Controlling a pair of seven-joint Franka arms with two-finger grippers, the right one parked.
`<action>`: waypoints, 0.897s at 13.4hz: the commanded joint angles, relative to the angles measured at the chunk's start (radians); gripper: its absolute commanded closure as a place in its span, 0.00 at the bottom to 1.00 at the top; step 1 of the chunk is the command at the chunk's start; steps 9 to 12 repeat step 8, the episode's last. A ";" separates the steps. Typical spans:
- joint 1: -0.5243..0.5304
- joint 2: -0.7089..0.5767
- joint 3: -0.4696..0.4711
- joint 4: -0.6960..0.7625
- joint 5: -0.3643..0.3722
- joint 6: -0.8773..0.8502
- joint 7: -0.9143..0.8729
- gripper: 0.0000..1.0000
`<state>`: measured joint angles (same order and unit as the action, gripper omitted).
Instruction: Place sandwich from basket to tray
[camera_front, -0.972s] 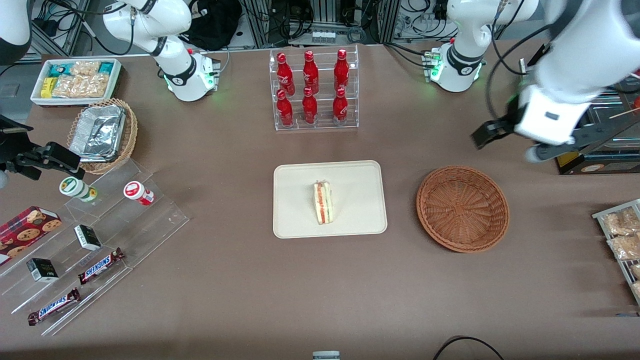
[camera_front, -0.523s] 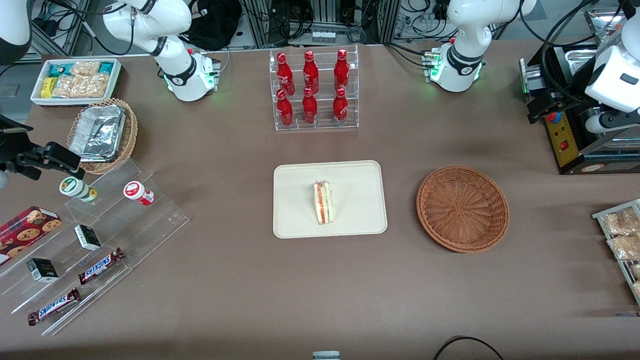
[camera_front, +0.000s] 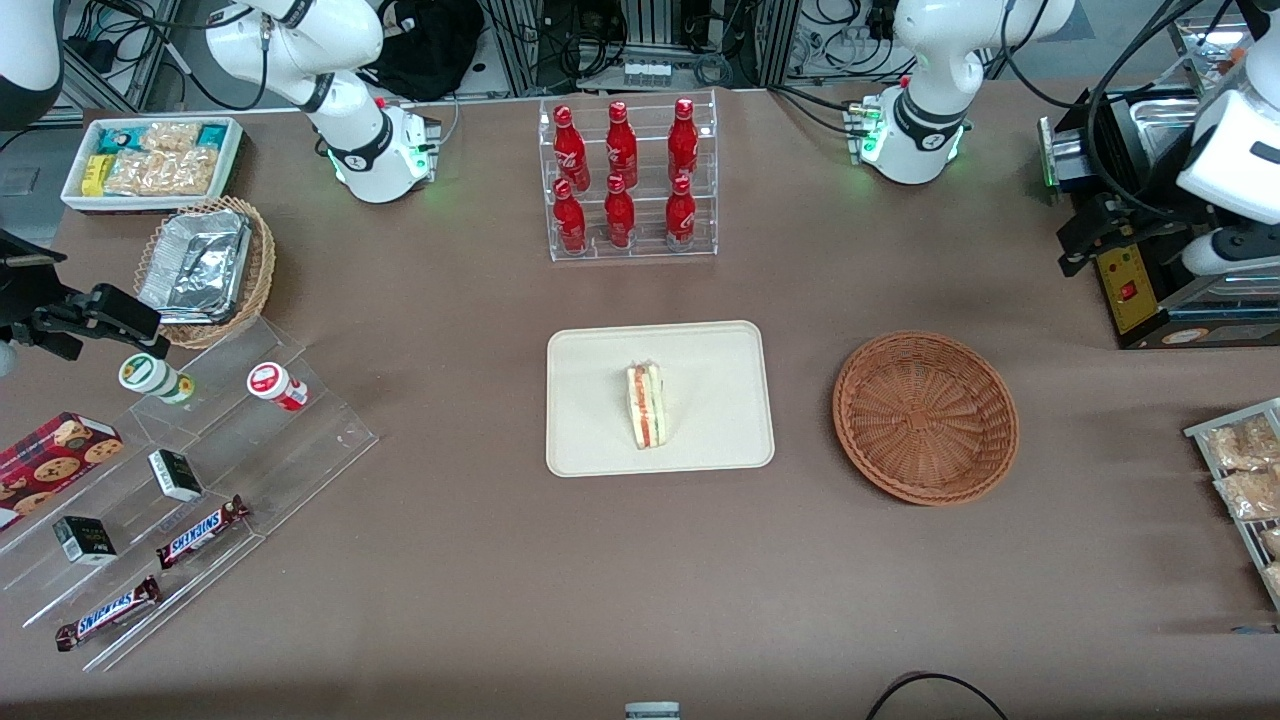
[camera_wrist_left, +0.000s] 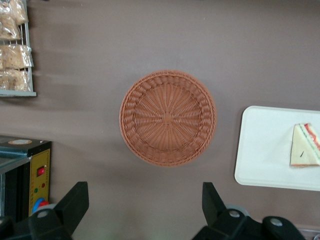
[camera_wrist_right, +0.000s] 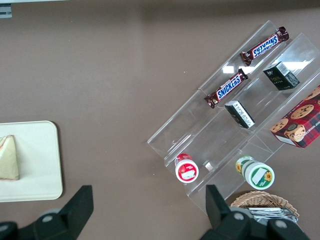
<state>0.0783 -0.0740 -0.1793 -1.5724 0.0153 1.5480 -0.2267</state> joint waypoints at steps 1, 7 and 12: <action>-0.020 0.019 0.021 0.025 -0.003 0.015 0.010 0.00; -0.020 0.062 0.021 0.086 0.000 0.035 0.013 0.00; -0.020 0.060 0.021 0.081 0.003 0.034 0.013 0.00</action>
